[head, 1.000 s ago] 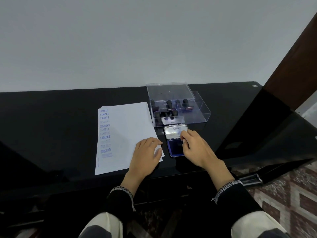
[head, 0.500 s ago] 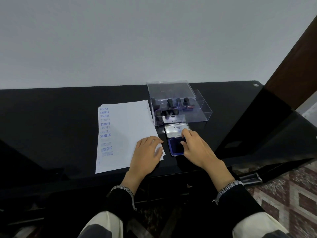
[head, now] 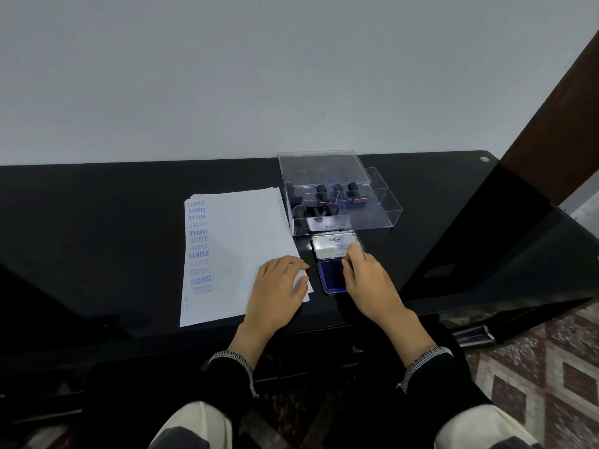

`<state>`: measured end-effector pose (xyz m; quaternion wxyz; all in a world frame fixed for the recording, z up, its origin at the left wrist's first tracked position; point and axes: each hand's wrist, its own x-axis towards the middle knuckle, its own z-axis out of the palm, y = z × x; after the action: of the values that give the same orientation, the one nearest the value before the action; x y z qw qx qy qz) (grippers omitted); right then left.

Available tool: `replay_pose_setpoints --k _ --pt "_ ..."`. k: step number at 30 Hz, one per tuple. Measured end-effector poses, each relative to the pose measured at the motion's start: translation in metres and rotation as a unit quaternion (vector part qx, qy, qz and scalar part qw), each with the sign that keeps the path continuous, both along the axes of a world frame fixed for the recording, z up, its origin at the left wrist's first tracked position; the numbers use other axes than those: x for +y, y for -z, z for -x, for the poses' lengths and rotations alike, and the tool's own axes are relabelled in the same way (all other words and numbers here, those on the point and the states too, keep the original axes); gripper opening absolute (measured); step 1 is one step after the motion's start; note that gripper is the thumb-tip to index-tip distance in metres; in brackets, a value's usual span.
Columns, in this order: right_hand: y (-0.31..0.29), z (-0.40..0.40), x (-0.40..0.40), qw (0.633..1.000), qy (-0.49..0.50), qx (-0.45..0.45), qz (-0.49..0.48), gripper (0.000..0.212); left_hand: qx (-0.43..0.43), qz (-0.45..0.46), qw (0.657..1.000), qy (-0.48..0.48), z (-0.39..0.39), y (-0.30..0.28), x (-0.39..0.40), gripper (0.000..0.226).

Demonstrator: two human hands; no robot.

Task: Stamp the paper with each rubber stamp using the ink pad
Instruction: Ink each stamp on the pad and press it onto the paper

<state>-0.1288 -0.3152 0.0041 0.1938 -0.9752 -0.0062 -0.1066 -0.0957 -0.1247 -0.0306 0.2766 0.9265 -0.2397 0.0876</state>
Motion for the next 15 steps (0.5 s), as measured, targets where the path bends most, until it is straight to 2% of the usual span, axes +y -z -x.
replay_pose_setpoints --k 9,15 --pt "0.0079 -0.0052 0.0037 0.999 0.012 -0.007 0.048 0.003 0.001 0.004 1.000 0.000 -0.0012 0.0006 -0.0004 0.027" --pt "0.0074 -0.0034 0.0001 1.000 0.006 -0.020 -0.023 0.014 0.003 0.001 1.000 0.003 -0.0014 0.0021 -0.0007 0.027"
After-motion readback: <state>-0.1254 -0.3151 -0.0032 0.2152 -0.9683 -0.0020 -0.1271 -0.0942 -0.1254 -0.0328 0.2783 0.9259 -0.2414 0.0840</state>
